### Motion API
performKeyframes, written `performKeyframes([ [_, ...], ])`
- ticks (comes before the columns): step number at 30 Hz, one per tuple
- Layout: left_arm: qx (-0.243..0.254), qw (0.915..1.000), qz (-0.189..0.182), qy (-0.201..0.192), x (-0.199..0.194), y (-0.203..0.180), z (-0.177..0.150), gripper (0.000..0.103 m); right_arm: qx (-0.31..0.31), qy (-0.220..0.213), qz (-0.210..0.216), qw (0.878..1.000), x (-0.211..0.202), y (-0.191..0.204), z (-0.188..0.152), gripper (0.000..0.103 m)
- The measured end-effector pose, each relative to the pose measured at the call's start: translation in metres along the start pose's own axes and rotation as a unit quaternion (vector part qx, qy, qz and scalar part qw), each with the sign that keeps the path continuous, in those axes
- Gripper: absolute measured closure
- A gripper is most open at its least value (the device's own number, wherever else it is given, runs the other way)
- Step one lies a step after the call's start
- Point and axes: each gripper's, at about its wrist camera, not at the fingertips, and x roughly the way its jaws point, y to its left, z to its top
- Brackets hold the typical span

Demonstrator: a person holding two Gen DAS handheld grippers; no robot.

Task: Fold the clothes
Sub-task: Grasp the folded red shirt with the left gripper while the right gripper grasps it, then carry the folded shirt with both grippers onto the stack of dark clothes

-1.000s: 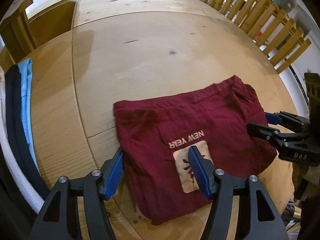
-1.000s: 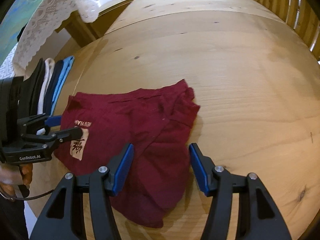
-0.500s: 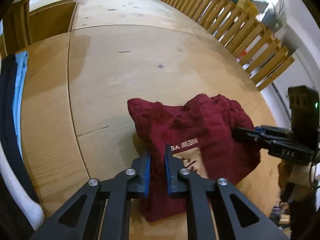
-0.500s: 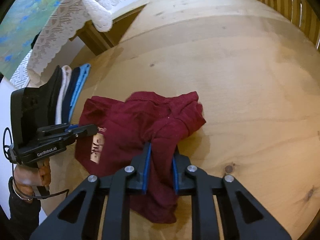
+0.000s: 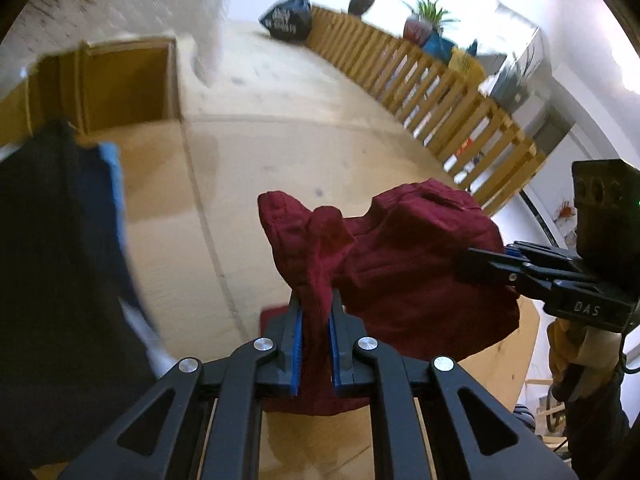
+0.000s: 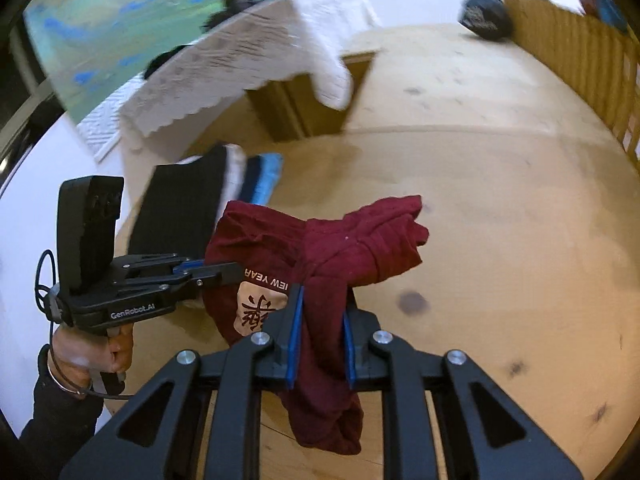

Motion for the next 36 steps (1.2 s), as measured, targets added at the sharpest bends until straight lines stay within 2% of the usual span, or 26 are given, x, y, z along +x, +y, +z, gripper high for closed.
performKeyframes([
  [6,-0.022,0.9965,0.047,-0.065,-0.093,0.059,0.007,0.093,-0.049,-0.029,0.043,0.997,0.025,0.088,0.054,0.086],
  [10,-0.054,0.9911,0.087,-0.084,-0.135,0.12,0.003,0.093,-0.063,-0.032,0.073,0.995,0.062,0.135,0.074,0.086],
  [13,-0.092,0.9872,0.094,-0.09,-0.144,0.167,-0.007,0.093,-0.071,-0.029,0.093,0.993,0.092,0.167,0.087,0.086],
  [16,-0.132,0.9847,0.077,-0.083,-0.139,0.203,-0.016,0.093,-0.052,-0.001,0.098,0.994,0.128,0.177,0.089,0.086],
  [20,-0.121,0.9863,0.064,-0.093,-0.143,0.201,-0.005,0.093,-0.058,-0.01,0.109,0.992,0.122,0.197,0.102,0.086],
  [23,-0.097,0.9868,0.054,-0.118,-0.171,0.188,0.004,0.093,-0.079,-0.03,0.112,0.99,0.102,0.218,0.12,0.086],
  [26,-0.081,0.9844,0.06,-0.144,-0.201,0.181,0.012,0.093,-0.096,-0.05,0.118,0.987,0.075,0.237,0.132,0.086],
  [28,-0.078,0.9831,0.065,-0.152,-0.21,0.183,0.014,0.093,-0.105,-0.054,0.115,0.986,0.075,0.247,0.135,0.086],
  [30,-0.084,0.9825,0.064,-0.153,-0.212,0.187,0.013,0.093,-0.106,-0.05,0.113,0.987,0.08,0.248,0.132,0.086],
  [36,-0.087,0.9879,0.064,-0.112,-0.179,0.195,0.012,0.093,-0.069,-0.025,0.111,0.991,0.102,0.224,0.125,0.086],
])
